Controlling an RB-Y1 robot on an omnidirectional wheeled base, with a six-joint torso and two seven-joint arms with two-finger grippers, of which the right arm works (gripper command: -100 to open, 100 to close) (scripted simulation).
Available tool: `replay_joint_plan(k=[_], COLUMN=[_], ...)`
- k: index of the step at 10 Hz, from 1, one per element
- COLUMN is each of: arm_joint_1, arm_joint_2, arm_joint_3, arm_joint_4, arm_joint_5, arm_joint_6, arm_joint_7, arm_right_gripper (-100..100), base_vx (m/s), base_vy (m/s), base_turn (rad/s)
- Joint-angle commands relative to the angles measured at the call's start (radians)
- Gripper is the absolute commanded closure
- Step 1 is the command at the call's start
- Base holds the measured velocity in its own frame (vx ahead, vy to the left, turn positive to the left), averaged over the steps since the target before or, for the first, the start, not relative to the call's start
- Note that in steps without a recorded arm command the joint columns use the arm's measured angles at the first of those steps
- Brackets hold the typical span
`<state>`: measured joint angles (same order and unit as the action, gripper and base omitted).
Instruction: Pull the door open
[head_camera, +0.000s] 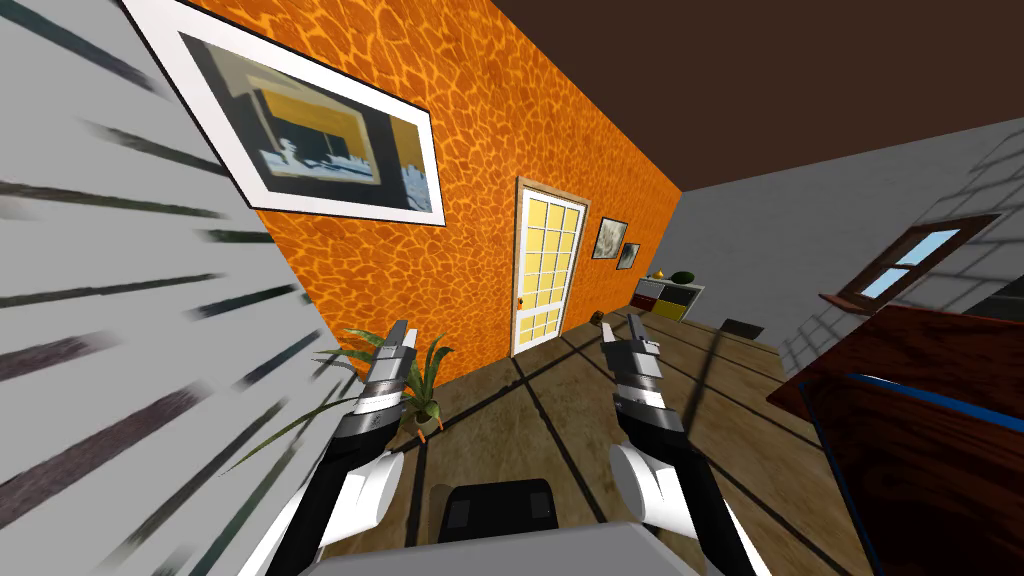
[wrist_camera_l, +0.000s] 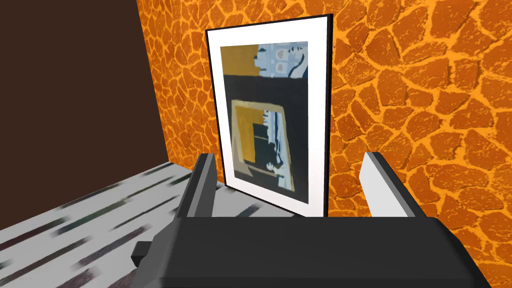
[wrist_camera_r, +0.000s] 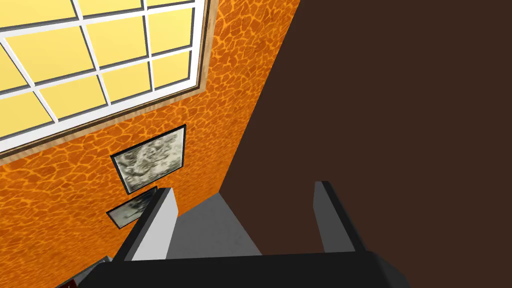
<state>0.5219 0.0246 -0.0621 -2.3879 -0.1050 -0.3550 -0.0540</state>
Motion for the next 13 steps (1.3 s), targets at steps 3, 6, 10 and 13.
replay_joint_plan(k=[3,6,10,13], arm_joint_1=[-0.025,-0.044,-0.073,-0.092], arm_joint_2=[-0.027,-0.044,-0.067,-0.082], arm_joint_3=[0.021,0.037,0.061,0.078], arm_joint_4=[0.079,0.14,0.233,0.296], arm_joint_5=[-0.039,-0.069,-0.114,-0.146], arm_joint_6=[-0.028,-0.05,-0.082,-0.105], arm_joint_7=[-0.06,-0.105,-0.175,-0.222], arm_right_gripper=[-100,-100,-100,-100], base_vx=[0.077,0.091,0.077,0.064], base_vy=[-0.116,-0.136,-0.114,-0.094], base_turn=[0.123,0.098,0.103,0.101])
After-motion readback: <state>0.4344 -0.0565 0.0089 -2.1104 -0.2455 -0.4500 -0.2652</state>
